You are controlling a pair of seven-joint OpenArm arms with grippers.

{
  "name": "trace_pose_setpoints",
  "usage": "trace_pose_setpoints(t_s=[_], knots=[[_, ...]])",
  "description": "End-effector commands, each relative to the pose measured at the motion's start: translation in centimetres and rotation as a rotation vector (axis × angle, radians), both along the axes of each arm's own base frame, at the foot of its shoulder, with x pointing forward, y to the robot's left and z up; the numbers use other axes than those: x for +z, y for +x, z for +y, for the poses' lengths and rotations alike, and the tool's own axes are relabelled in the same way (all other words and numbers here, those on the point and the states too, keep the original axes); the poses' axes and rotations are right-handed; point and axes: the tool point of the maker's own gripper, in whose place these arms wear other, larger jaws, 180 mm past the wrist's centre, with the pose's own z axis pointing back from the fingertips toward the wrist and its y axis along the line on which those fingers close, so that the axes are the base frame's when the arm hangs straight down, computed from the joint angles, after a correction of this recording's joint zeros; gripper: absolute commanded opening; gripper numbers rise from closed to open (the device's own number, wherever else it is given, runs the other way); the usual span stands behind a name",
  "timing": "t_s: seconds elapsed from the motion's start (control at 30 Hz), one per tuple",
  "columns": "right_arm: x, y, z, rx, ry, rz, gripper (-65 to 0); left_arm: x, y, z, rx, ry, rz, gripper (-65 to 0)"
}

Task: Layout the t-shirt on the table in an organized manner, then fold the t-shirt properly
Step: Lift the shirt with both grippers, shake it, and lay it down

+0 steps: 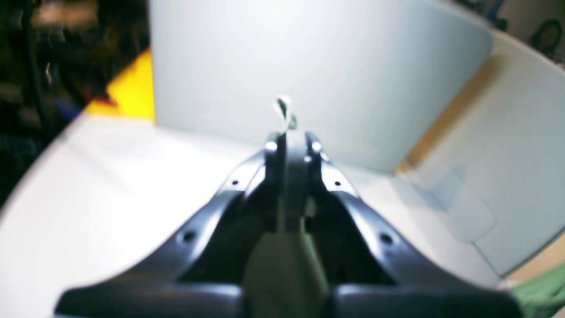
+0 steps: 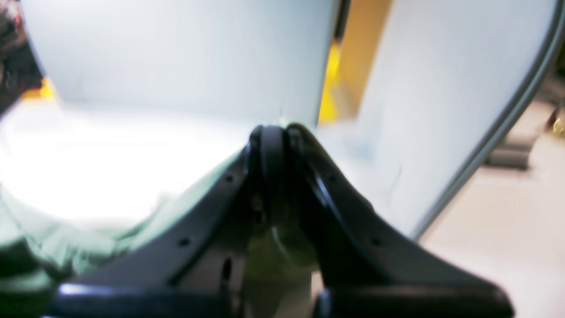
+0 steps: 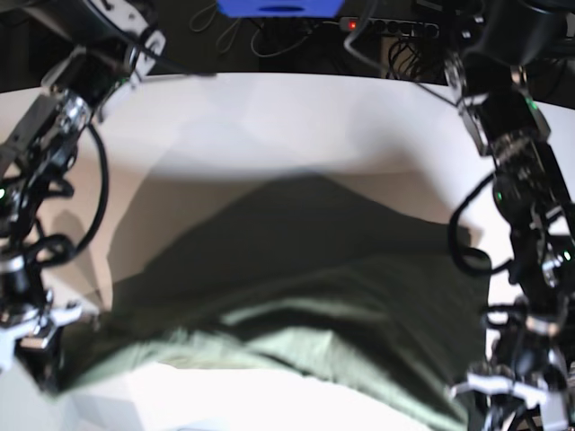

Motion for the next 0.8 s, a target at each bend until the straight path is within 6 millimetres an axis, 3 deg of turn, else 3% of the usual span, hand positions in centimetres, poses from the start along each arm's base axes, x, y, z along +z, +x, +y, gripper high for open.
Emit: trace_pose_setpoints(t_s=[0.0,0.13,0.3,0.53,0.77], knots=[[3.6,0.0,0.1,0.006,-0.005,-0.115,-65.0,3.9,-0.1,0.2,0.014,0.014,-0.111,-65.0],[8.9,0.1,0.1,0.005,-0.008,-0.251,-65.0,9.9,-0.8,0.3,0.042,0.049,-0.257,-65.0],[13.5,-0.3,-0.2,-0.003,-0.010,-0.371,-65.0,14.9,-2.6,0.3,0.074,0.080,-0.394,-65.0],[18.4,-1.2,0.1,0.004,-0.009,-0.496,-65.0,17.4,-4.0,0.2,0.078,0.086,-0.469,-65.0],[23.2,-3.0,-0.7,-0.019,-0.042,-0.618,-65.0,20.2,-5.3,1.4,0.111,0.133,-0.537,-65.0]])
